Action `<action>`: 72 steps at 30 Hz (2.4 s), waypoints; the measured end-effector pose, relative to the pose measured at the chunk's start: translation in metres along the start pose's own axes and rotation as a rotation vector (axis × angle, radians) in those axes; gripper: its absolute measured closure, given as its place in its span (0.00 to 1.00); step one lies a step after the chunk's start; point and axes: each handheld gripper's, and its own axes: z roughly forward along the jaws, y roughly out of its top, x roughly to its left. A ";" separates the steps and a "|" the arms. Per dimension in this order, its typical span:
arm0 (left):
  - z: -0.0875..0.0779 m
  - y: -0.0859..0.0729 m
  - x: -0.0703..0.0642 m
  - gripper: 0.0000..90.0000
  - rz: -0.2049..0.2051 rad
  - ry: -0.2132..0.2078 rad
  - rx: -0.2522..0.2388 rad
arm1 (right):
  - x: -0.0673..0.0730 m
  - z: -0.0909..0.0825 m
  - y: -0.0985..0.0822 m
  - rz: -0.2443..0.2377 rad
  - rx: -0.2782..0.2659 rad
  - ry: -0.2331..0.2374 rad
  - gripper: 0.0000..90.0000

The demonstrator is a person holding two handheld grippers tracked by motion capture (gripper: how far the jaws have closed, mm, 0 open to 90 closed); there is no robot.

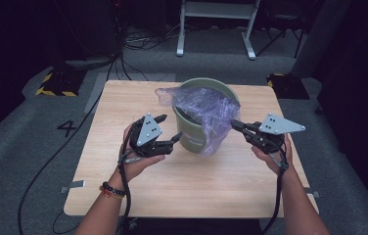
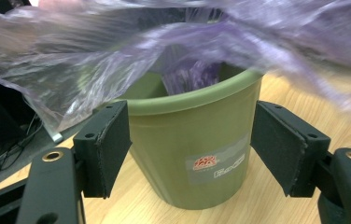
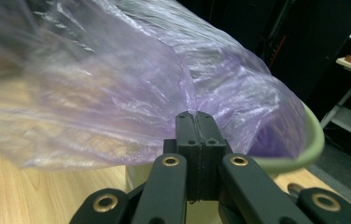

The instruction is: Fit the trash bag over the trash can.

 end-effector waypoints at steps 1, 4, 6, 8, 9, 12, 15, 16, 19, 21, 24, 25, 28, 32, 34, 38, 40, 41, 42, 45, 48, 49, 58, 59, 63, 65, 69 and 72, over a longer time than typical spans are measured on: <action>0.000 -0.001 0.002 0.31 -0.004 0.012 0.001 | -0.001 -0.001 -0.002 0.006 0.000 0.001 1.00; -0.001 -0.005 0.009 0.31 -0.021 0.038 0.000 | -0.004 -0.003 -0.007 0.015 0.008 -0.006 1.00; 0.000 -0.007 0.014 0.31 -0.033 0.046 -0.004 | -0.005 -0.005 -0.010 0.018 0.014 -0.010 1.00; 0.002 -0.008 0.016 0.30 -0.031 0.050 -0.001 | -0.006 -0.006 -0.012 0.018 0.021 -0.019 1.00; 0.004 -0.008 0.017 0.30 -0.024 0.056 0.007 | -0.007 -0.006 -0.013 0.022 0.020 -0.019 1.00; 0.009 -0.008 0.018 0.28 -0.014 0.061 0.012 | -0.009 -0.007 -0.015 0.030 0.021 -0.024 1.00; 0.015 -0.006 0.019 0.28 -0.003 0.068 0.016 | -0.011 -0.006 -0.015 0.036 0.020 -0.025 0.99; 0.017 -0.006 0.019 0.27 0.003 0.077 0.017 | -0.011 -0.006 -0.015 0.036 0.022 -0.024 0.99; 0.023 -0.003 0.019 0.29 0.023 0.086 0.023 | -0.011 -0.005 -0.016 0.036 0.029 -0.020 0.99; 0.029 0.000 0.019 0.34 0.078 0.104 0.047 | -0.012 -0.005 -0.017 0.041 0.033 -0.020 0.99; 0.033 0.004 0.022 0.40 0.087 0.104 0.053 | -0.015 -0.008 -0.019 0.056 0.034 -0.018 0.99; 0.034 0.006 0.023 0.42 0.095 0.120 0.051 | -0.016 -0.009 -0.019 0.061 0.034 -0.016 0.99; 0.034 0.008 0.023 0.54 0.114 0.107 0.042 | -0.018 -0.011 -0.022 0.075 0.039 -0.013 0.99; 0.035 0.009 0.022 0.83 0.150 0.111 0.058 | -0.020 -0.010 -0.023 0.089 0.043 -0.001 0.97; 0.034 0.008 0.024 1.00 0.134 0.103 0.040 | -0.018 -0.010 -0.023 0.082 0.046 0.004 0.96; 0.032 0.004 0.026 1.00 0.124 0.110 0.056 | -0.017 -0.011 -0.023 0.077 0.052 -0.001 0.83; 0.029 0.001 0.027 1.00 0.115 0.112 0.059 | -0.018 -0.012 -0.022 0.093 0.051 -0.021 0.65; 0.027 -0.001 0.027 1.00 0.113 0.111 0.061 | -0.018 -0.014 -0.021 0.096 0.046 -0.024 0.56; 0.026 -0.002 0.028 1.00 0.115 0.111 0.067 | -0.016 -0.016 -0.019 0.089 0.038 -0.017 0.50; 0.024 -0.006 0.027 1.00 0.123 0.117 0.081 | -0.008 -0.022 -0.010 0.069 0.016 -0.046 0.37; 0.021 -0.009 0.026 1.00 0.122 0.115 0.087 | 0.000 -0.027 0.001 0.051 -0.008 -0.038 0.34; 0.020 -0.010 0.026 1.00 0.119 0.116 0.088 | 0.006 -0.028 0.007 0.027 -0.016 -0.026 0.33; 0.016 -0.020 -0.001 0.75 0.092 -0.016 0.064 | 0.018 -0.039 0.024 -0.033 0.014 -0.177 0.46; 0.016 -0.021 -0.004 0.69 0.084 -0.024 0.066 | 0.016 -0.043 0.023 -0.024 0.004 -0.174 0.48; 0.019 -0.023 -0.019 0.46 0.039 -0.070 0.070 | 0.018 -0.055 0.025 -0.014 -0.033 -0.146 0.44; 0.020 -0.021 -0.025 0.36 0.035 -0.099 0.065 | 0.026 -0.055 0.028 -0.037 -0.029 -0.110 0.41; 0.024 -0.016 -0.040 0.25 0.053 -0.138 0.047 | 0.043 -0.048 0.035 -0.097 -0.031 -0.020 0.35; 0.029 -0.013 -0.048 0.20 0.057 -0.169 0.041 | 0.054 -0.040 0.040 -0.147 -0.017 0.010 0.32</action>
